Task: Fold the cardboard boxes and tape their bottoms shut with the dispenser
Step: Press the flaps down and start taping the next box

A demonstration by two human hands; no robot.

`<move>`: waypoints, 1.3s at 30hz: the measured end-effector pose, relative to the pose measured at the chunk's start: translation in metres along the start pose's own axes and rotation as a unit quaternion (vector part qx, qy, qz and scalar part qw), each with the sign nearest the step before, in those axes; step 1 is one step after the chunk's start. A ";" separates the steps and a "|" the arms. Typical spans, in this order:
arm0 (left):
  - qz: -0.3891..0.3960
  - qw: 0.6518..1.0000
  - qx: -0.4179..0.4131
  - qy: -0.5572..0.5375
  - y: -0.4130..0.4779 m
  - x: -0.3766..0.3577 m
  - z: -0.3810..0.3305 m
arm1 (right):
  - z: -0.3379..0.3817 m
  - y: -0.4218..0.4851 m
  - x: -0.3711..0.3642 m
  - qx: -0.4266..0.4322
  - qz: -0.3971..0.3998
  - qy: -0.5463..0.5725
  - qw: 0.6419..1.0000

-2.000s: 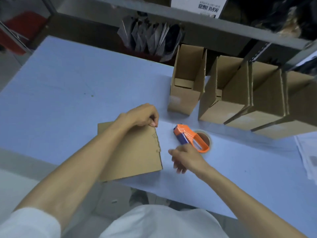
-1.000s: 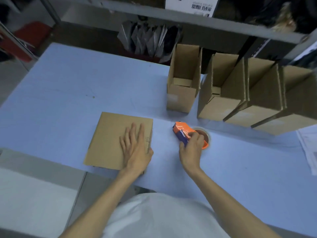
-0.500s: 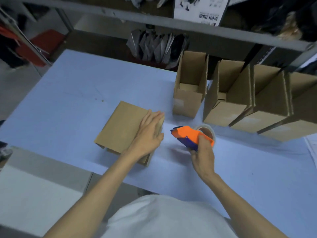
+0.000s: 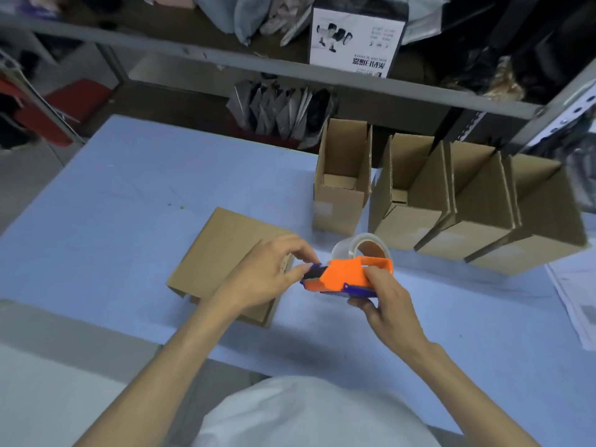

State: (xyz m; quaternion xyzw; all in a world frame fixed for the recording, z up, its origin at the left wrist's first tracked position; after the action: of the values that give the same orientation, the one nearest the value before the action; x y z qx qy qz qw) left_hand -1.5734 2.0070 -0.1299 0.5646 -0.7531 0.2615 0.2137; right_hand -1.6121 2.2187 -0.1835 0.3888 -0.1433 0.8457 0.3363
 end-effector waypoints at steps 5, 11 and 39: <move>-0.024 0.999 0.020 -0.033 0.001 -0.013 -0.001 | -0.010 -0.002 0.006 -0.033 0.090 0.050 0.994; -0.016 0.982 0.115 -0.146 0.007 -0.019 0.013 | -0.009 0.002 -0.005 -0.119 0.147 0.048 0.981; -0.093 0.933 0.336 -0.087 0.001 0.006 0.094 | -0.016 0.022 0.013 -0.058 0.190 -0.161 0.967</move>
State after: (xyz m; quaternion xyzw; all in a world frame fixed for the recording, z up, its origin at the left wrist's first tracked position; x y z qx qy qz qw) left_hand -1.5784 1.9434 -0.1989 0.6911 -0.5811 0.4285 -0.0316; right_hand -1.6422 2.2166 -0.1833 0.4651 -0.3155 0.8107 0.1639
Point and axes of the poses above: each hand's wrist, its own y-axis towards the middle knuckle, its own x-axis out of the back of the hand, z = x × y, the point moved 4 cm from there along y, towards the middle knuckle, and after that the axes turned 15 degrees about z, right-handed, at the moved point
